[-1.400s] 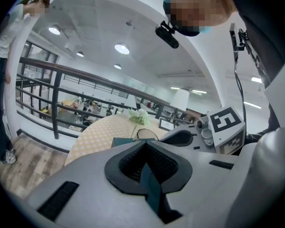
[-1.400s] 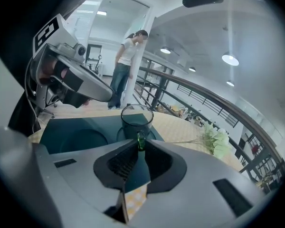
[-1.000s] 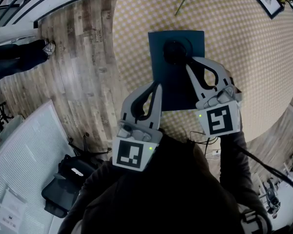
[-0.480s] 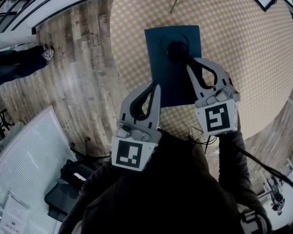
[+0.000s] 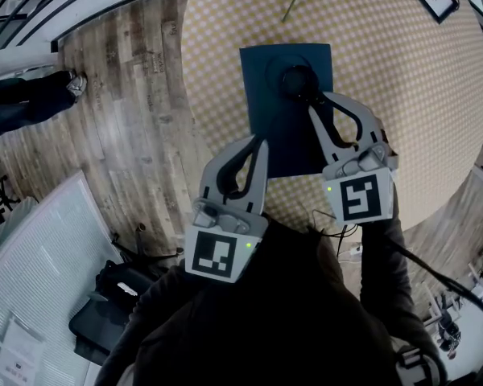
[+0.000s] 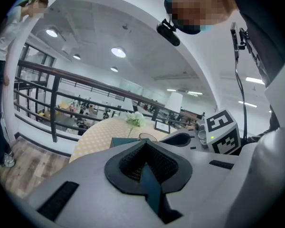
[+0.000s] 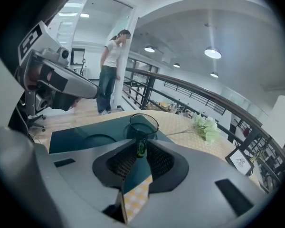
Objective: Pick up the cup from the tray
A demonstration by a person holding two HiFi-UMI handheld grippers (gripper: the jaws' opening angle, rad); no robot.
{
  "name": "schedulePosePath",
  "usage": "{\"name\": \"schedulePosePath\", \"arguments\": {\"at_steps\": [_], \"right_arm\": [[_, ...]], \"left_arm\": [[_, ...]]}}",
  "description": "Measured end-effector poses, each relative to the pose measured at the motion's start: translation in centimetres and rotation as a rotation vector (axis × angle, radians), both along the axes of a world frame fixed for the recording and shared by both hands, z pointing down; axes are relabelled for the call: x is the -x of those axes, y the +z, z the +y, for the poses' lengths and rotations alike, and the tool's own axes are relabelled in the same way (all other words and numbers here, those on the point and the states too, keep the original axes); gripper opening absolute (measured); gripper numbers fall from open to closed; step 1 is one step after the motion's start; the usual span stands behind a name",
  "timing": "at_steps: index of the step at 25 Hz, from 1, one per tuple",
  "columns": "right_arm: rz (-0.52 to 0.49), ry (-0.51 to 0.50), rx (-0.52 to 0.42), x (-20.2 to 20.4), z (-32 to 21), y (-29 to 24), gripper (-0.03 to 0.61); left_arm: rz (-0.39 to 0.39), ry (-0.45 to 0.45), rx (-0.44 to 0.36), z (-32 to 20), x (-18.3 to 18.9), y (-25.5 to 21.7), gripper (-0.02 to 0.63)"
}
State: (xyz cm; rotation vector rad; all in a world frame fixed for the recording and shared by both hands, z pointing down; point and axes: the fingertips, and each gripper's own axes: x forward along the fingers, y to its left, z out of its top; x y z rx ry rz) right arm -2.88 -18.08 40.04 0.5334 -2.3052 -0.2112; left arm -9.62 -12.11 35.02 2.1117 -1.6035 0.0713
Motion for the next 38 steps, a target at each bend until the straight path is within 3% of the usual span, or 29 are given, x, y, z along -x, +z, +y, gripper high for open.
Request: {"name": "schedulePosePath", "arguments": {"at_steps": [10, 19, 26, 38], "right_arm": [[-0.037, 0.009, 0.005, 0.3, -0.1, -0.2, 0.034], [-0.091, 0.102, -0.024, -1.7, 1.2, -2.9, 0.034], [-0.115, 0.219, -0.065, -5.5, 3.9, -4.2, 0.034], [-0.113, 0.429, -0.05, -11.0, 11.3, -3.1, 0.034]], "left_arm": [[-0.01, -0.012, 0.001, 0.1, 0.0, -0.1, 0.005], [-0.014, 0.05, -0.04, 1.4, -1.5, -1.7, 0.005], [-0.021, 0.159, -0.085, 3.1, -4.3, -2.6, 0.005], [-0.028, 0.378, -0.085, 7.4, -8.6, -2.4, 0.005]]}}
